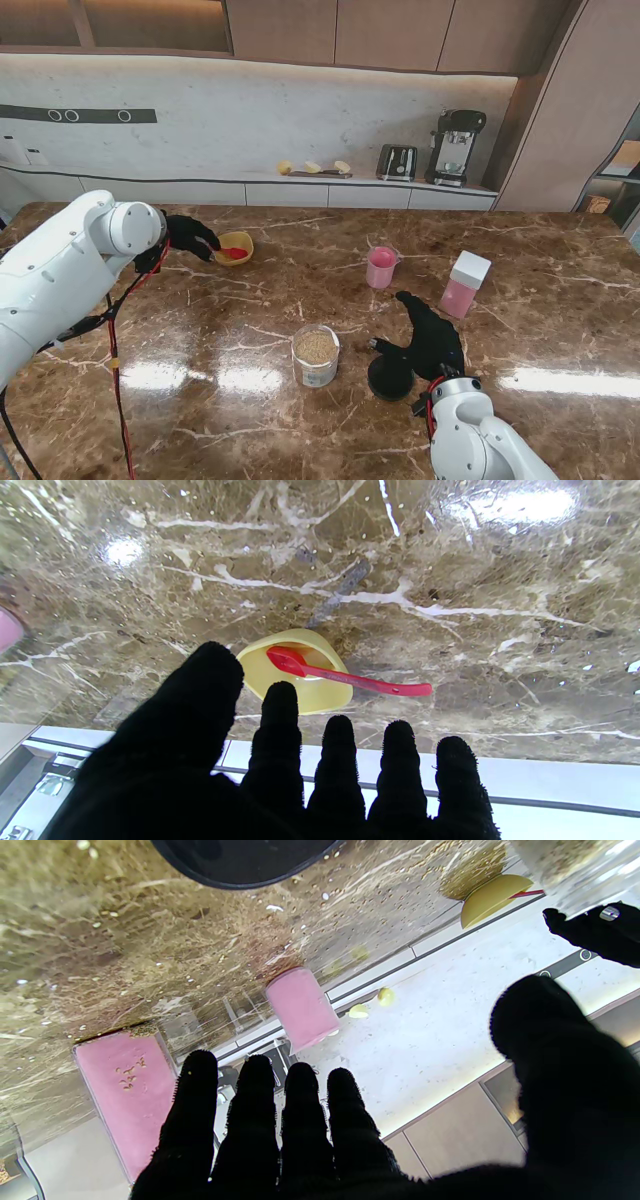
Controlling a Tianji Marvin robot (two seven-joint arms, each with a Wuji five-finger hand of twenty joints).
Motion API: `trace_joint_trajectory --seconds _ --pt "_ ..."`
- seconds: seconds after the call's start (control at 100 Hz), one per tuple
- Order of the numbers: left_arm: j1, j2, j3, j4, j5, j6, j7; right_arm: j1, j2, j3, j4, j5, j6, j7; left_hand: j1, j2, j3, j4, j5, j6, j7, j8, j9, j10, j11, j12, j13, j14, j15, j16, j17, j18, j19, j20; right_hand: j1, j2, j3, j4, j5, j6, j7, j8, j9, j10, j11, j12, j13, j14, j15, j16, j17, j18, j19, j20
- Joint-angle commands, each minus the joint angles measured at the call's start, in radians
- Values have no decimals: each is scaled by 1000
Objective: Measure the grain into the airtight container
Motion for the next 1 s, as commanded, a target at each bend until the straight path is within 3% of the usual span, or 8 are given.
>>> trace_joint_trajectory --seconds 0.0,0.13,0.21,0.42,0.55,0.65,0.87,0.99 --pt "1 -5 1 -1 11 11 6 -8 -2 2 6 7 5 15 -20 22 -23 33 -66 -50 -26 -22 -42 -6 -19 19 -30 -14 -8 5 -9 -7 -20 20 -39 18 -17 39 20 -17 4 -9 7 -6 -7 -3 -4 1 2 5 -8 -1 21 -14" --pt "6 -9 12 2 27 20 33 -9 -2 2 7 9 5 16 -27 17 -10 35 -94 34 -52 -39 -39 -6 -12 31 -28 -11 4 13 -4 -4 0 32 -37 20 -18 39 22 -17 5 -10 10 -5 -7 -1 -3 2 3 6 -7 1 23 -12" --pt "6 -15 27 14 44 23 70 -9 -2 2 7 10 6 17 -38 13 16 35 -88 44 -58 -50 -41 -4 -12 44 -27 -9 13 21 -4 -1 26 40 -35 22 -19 39 22 -17 6 -11 9 -6 -7 -1 -3 1 4 7 -7 2 24 -11" --pt "-2 -40 86 76 72 33 203 -9 -2 0 5 13 9 25 -48 5 65 30 -12 -2 31 -10 -33 -6 37 85 -21 -3 58 46 0 11 93 38 -35 29 -22 40 19 -17 5 -13 3 -5 -8 0 -4 1 5 9 -6 1 26 -9" --pt "-22 -53 130 123 50 30 236 -7 -1 -2 4 11 12 27 -52 2 75 29 6 0 50 1 -31 -7 40 82 -21 -3 62 43 1 11 102 28 -34 31 -24 41 18 -16 6 -14 3 -3 -7 1 -4 2 5 10 -7 2 27 -7" --pt "-33 -63 156 158 38 30 268 -6 -1 -3 5 10 14 29 -53 2 81 28 3 -3 56 5 -31 -6 42 81 -20 -3 66 43 3 13 110 25 -34 32 -25 41 18 -17 6 -14 1 -4 -7 1 -5 2 5 11 -7 3 28 -6" --pt "-43 -83 171 208 16 19 328 -4 0 -7 4 9 19 35 -57 0 91 26 -43 -76 47 3 -31 -13 41 77 -19 -6 72 41 2 10 125 17 -33 32 -26 41 17 -18 7 -15 0 -3 -6 2 -3 3 7 13 -7 3 30 -3" --pt "-54 -90 184 228 8 12 344 -4 1 -7 3 10 22 38 -63 1 92 25 -61 -77 46 3 -33 -13 37 74 -20 -6 74 40 1 10 132 15 -33 32 -27 41 16 -19 7 -16 1 -2 -5 3 -3 3 8 14 -6 5 30 -2"
